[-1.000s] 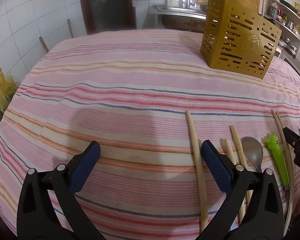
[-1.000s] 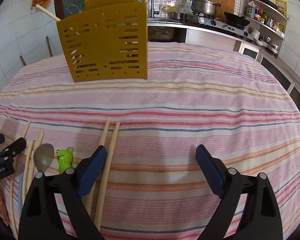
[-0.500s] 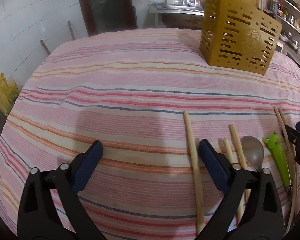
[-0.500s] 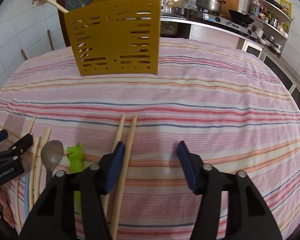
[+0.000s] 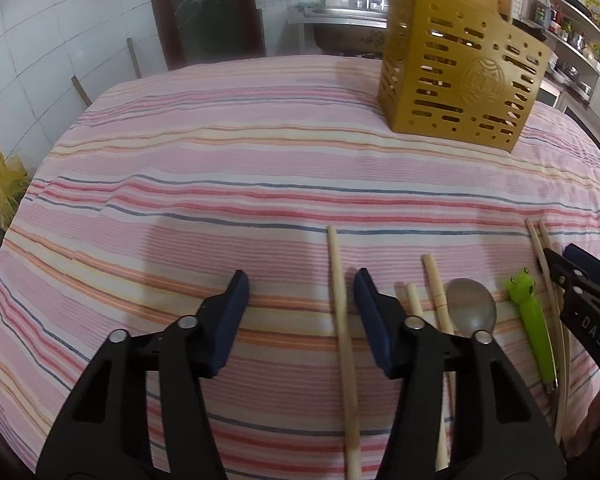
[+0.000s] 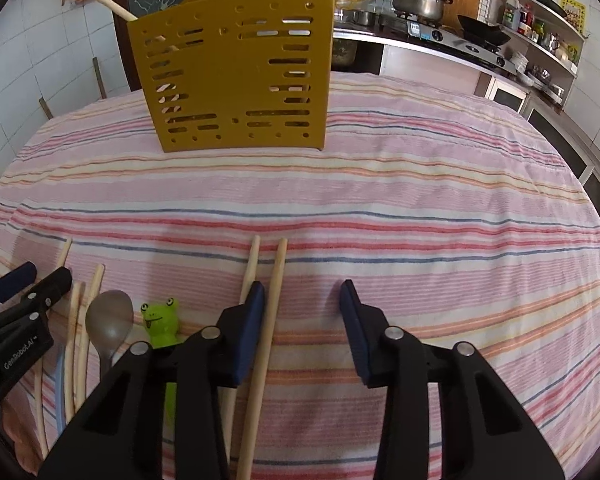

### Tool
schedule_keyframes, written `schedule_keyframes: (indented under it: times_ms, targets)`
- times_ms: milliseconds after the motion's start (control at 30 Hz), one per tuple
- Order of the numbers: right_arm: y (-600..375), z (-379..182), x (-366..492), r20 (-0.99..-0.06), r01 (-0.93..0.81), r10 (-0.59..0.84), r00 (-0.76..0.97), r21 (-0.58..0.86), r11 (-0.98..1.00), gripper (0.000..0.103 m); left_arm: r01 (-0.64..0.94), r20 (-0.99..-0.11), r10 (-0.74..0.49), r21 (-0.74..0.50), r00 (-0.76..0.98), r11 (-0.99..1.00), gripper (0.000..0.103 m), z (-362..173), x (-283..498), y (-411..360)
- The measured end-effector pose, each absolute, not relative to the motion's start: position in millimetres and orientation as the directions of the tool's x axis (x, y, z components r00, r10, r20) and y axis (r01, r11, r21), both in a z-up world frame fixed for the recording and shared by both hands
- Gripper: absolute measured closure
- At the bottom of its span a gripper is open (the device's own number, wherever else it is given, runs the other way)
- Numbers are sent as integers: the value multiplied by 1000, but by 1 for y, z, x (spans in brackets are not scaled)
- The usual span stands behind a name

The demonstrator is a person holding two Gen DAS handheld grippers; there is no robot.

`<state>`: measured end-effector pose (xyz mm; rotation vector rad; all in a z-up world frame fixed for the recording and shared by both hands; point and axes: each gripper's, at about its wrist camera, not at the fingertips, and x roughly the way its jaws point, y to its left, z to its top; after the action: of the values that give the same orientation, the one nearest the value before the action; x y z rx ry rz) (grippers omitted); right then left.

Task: Organize utensils
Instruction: 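Close the left tool on another wooden chopstick and lift it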

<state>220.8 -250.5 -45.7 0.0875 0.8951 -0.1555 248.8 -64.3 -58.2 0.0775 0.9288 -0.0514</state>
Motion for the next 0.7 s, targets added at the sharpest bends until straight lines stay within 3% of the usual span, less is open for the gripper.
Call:
schedule_keyframes:
  times_ms: [167,233,400,700]
  targets:
    - [-247,-46,222,-777,164,-90,623,17,986,83,84,-802,-22,35,597,996,65,-57,251,-67]
    - [-246,-45,222,-776,157,-83,626,22,987,90,86,-803,-25,32,596,996,74,-57,253,-68]
    - [-249,-43,219,-769,161,-68,635,45,986,94,103,-802,-39,27,596,994,94,-56,254,-73]
    - [-264,-27,210,-727,176,-51,684,97,980,96,99,-783,-38,30,621,995,98,-49,249,-72]
